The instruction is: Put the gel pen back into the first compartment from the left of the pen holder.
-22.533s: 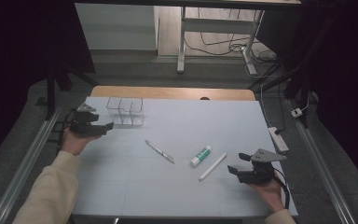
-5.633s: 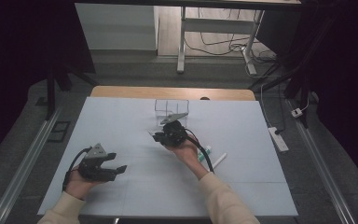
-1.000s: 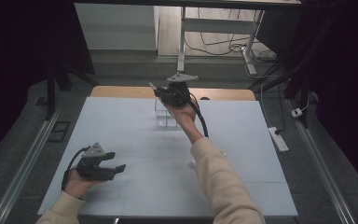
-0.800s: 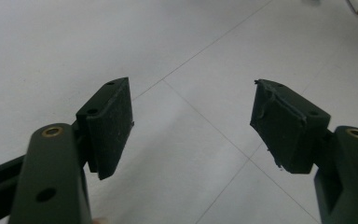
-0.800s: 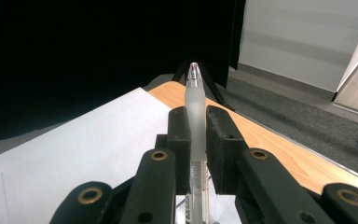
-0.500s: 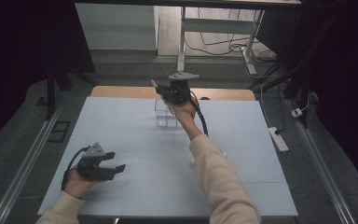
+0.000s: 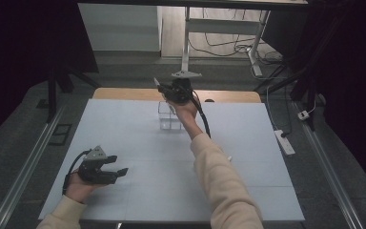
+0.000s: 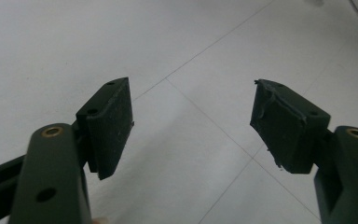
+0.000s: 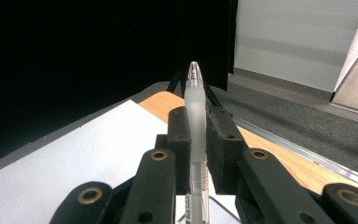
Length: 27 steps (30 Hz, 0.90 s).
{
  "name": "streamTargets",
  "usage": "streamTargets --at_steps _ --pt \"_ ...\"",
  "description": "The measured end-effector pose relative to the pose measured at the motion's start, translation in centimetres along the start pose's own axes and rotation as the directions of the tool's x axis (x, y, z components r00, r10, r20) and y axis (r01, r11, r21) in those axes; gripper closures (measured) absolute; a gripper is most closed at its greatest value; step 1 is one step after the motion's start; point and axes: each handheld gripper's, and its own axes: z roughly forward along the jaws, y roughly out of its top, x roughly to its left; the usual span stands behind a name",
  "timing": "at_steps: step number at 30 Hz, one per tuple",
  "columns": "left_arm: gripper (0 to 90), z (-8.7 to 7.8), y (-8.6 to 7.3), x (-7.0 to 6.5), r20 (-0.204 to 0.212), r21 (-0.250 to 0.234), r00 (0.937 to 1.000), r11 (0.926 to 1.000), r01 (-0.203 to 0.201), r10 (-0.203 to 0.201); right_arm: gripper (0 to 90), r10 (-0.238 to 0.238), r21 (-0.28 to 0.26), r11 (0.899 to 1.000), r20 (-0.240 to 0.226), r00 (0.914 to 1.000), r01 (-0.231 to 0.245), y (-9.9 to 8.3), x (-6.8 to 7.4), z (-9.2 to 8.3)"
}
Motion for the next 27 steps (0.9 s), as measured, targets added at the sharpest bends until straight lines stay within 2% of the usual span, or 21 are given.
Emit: streamTargets --at_steps 15,24,25,27 --pt "29.3 0.0 -0.2 0.3 -0.004 0.002 1.0 1.0 0.004 -0.004 79.4 0.035 -0.037 0.999 -0.001 0.9994 -0.035 0.5 -0.1 1.7" --pt "29.3 -0.1 -0.3 0.3 -0.006 0.003 1.0 1.0 0.007 -0.007 78.6 0.029 -0.056 0.998 -0.004 0.9996 -0.029 0.4 0.0 2.4" --pt "29.3 -0.1 -0.3 0.3 -0.006 0.004 1.0 1.0 0.007 -0.007 77.9 0.025 -0.054 0.998 0.001 0.9997 -0.025 0.3 0.0 2.5" --pt "29.3 -0.1 -0.3 0.3 -0.006 0.004 1.0 1.0 0.006 -0.006 67.8 0.012 -0.046 0.999 0.022 0.9997 -0.011 0.2 0.0 2.5"
